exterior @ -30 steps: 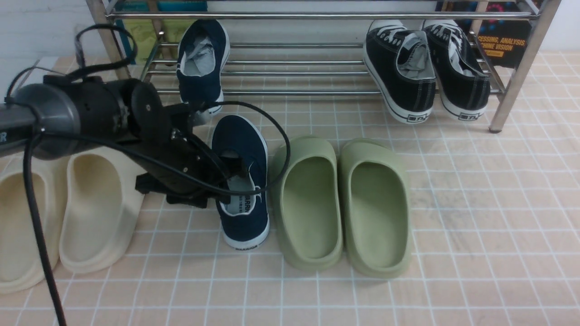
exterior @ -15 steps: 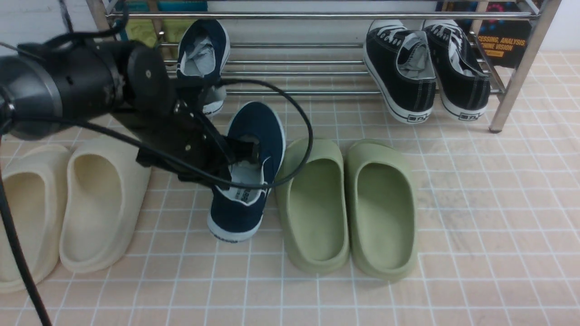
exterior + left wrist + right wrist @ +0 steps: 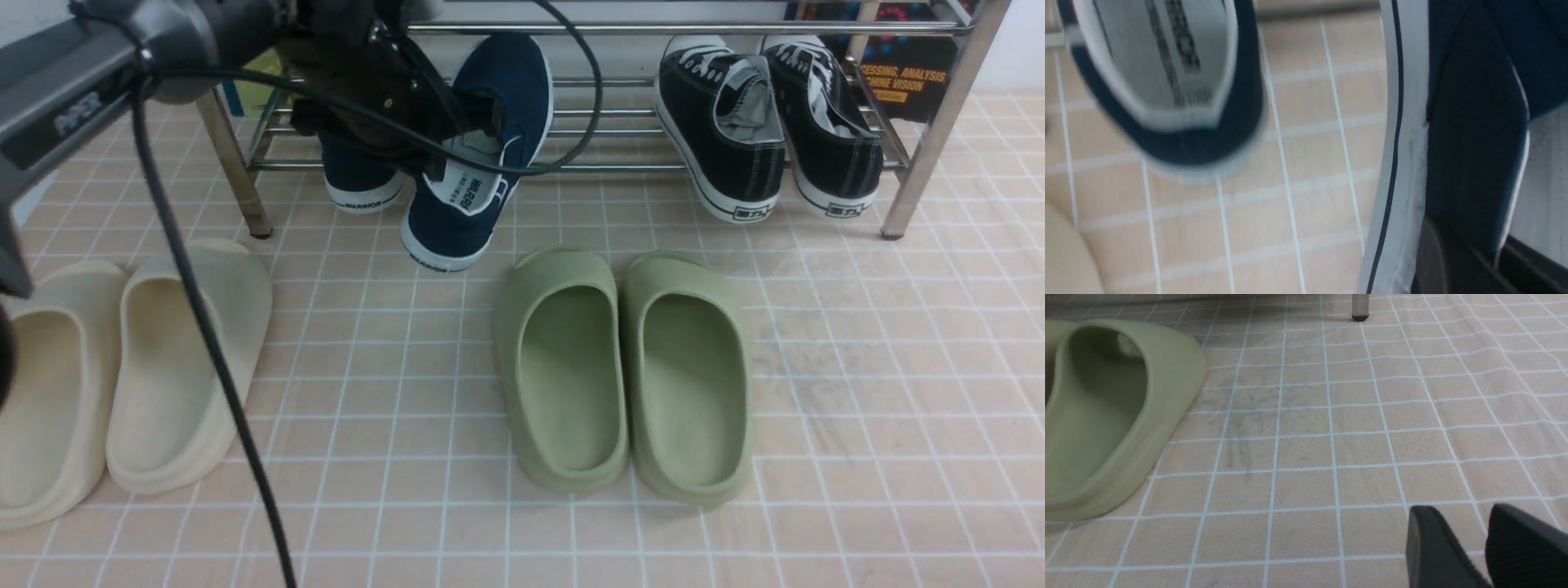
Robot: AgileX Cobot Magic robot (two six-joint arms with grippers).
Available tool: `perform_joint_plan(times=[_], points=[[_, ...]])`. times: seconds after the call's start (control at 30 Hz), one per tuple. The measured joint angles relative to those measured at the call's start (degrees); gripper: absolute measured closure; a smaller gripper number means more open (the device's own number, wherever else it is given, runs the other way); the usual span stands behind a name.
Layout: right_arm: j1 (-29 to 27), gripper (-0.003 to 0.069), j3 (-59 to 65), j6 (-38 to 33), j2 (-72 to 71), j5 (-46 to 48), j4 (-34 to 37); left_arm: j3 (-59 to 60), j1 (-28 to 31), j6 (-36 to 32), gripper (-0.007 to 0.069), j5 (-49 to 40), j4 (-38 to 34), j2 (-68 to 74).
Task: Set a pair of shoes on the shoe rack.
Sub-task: Use the left arm to put a shoe into the shoe rack
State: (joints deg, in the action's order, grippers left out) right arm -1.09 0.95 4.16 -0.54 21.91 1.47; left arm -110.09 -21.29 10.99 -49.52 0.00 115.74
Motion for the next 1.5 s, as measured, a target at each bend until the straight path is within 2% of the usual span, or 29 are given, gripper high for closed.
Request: perform_joint_plan(times=[0.27,0.6,0.67,0.8,0.83,0.93,1.03,1.13,1.23,1.37,1.47,1.5], points=[[0.0,0.0419,0.0,0.0,0.0,0.0,0.0,-16.2,0.0,7.5,0.0589,-0.3,5.7,12.1],[0.0,0.0419,0.0,0.0,0.0,0.0,0.0,-18.8,0.0,12.5,0.0567,3.5,9.1,15.9],[0.0,0.0419,0.0,0.0,0.0,0.0,0.0,-18.9,0.0,12.6,0.0543,3.9,9.2,16.0],[0.0,0.0419,0.0,0.0,0.0,0.0,0.0,-19.3,0.0,14.9,0.0416,4.9,9.6,16.2],[0.0,0.0419,0.0,0.0,0.0,0.0,0.0,-19.3,0.0,15.1,0.0408,4.8,9.6,16.2],[0.0,0.0419,0.0,0.0,0.0,0.0,0.0,-19.4,0.0,16.9,0.0279,4.1,9.5,15.6],[0.0,0.0419,0.0,0.0,0.0,0.0,0.0,-19.7,-0.1,16.7,0.0239,0.2,9.2,13.7],[0.0,0.0419,0.0,0.0,0.0,0.0,0.0,-19.8,-0.1,14.1,0.0249,-4.1,9.2,10.3],[0.0,0.0419,0.0,0.0,0.0,0.0,0.0,-19.9,-0.1,9.6,0.0307,-9.2,9.4,5.8],[0.0,0.0419,0.0,0.0,0.0,0.0,0.0,-19.8,-0.2,4.7,0.0442,-17.4,10.8,-1.6],[0.0,0.0419,0.0,0.0,0.0,0.0,0.0,-16.1,-0.2,3.6,0.0548,-19.5,11.1,-9.8],[0.0,0.0419,0.0,0.0,0.0,0.0,0.0,-16.1,-0.2,3.6,0.0548,-19.5,11.1,-9.8]])
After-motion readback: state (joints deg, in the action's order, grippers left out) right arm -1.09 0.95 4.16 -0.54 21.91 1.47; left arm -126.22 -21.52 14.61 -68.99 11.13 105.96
